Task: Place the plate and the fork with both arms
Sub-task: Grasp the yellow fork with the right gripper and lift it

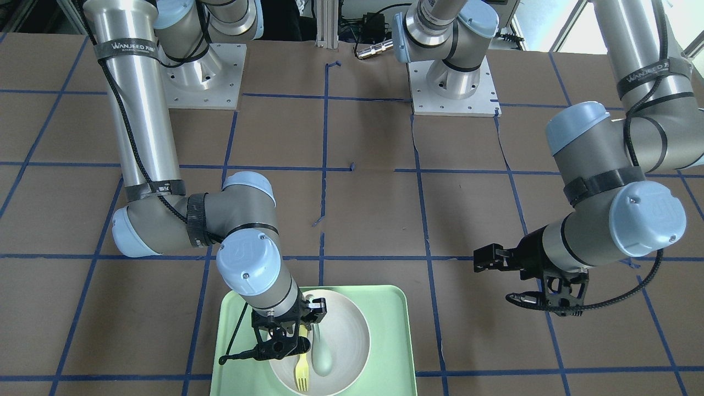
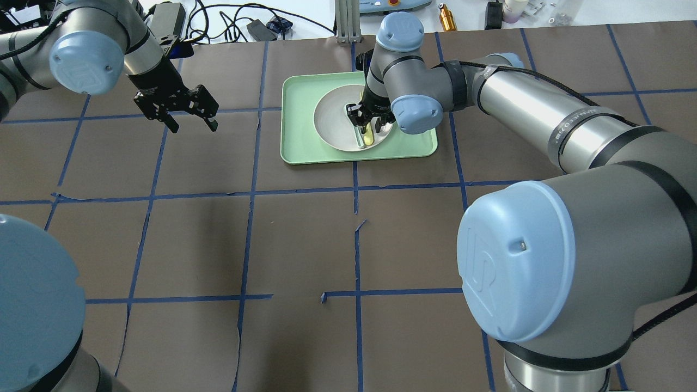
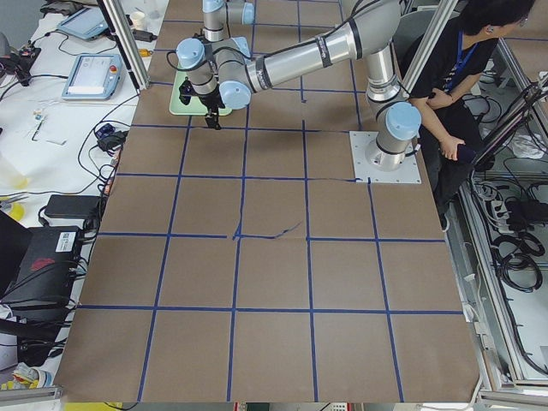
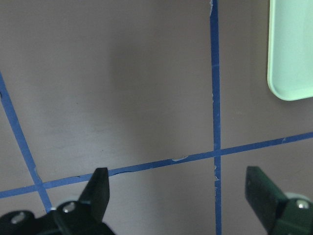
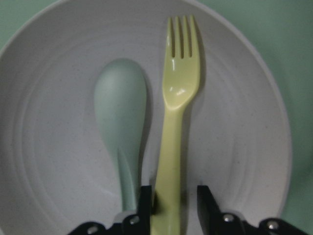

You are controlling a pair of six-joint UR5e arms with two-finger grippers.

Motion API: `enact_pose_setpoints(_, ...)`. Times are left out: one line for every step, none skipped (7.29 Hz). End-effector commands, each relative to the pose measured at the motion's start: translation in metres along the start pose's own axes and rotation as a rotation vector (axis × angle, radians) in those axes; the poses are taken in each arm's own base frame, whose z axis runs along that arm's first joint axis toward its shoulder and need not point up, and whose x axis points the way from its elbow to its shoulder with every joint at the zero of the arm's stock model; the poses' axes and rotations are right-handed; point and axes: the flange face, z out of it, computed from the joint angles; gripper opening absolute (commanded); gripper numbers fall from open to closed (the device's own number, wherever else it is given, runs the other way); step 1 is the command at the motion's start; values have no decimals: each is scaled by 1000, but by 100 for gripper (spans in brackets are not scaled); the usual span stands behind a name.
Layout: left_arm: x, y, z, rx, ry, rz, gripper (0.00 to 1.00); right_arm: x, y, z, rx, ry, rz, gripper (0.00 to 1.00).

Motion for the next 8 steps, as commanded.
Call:
enact_pose_setpoints(-1,1,-1,0,-1,-2,100,1,0,-1,0,10,3,0)
enact_pose_setpoints(-2,1,-2,-1,-2,-3,100,1,0,-2,-1,12,9,0)
enact_pose_setpoints(-2,4,-7,3,-21,-1,100,0,-1,-8,5,11,18,0)
enact_pose_setpoints(-6,5,-9,-3,-57,1,100,-1,-2,-26,29,15,53,0)
enact_pose_setpoints(-6,6,-10,-2,-59,1,100,-1,-3,-45,51,44,60,0)
enact_pose_setpoints(-4,6,-10,-2,-60,1,100,9,-6,-62,74,63,49,0)
enact_pose_setpoints(0,5,-7,-8,-56,-4,100,31,-11,-60,68,60,17,0)
enact_pose_setpoints(1,5,-6,-9,-52,-4,100,62,-17,-59,63,62,-1,0)
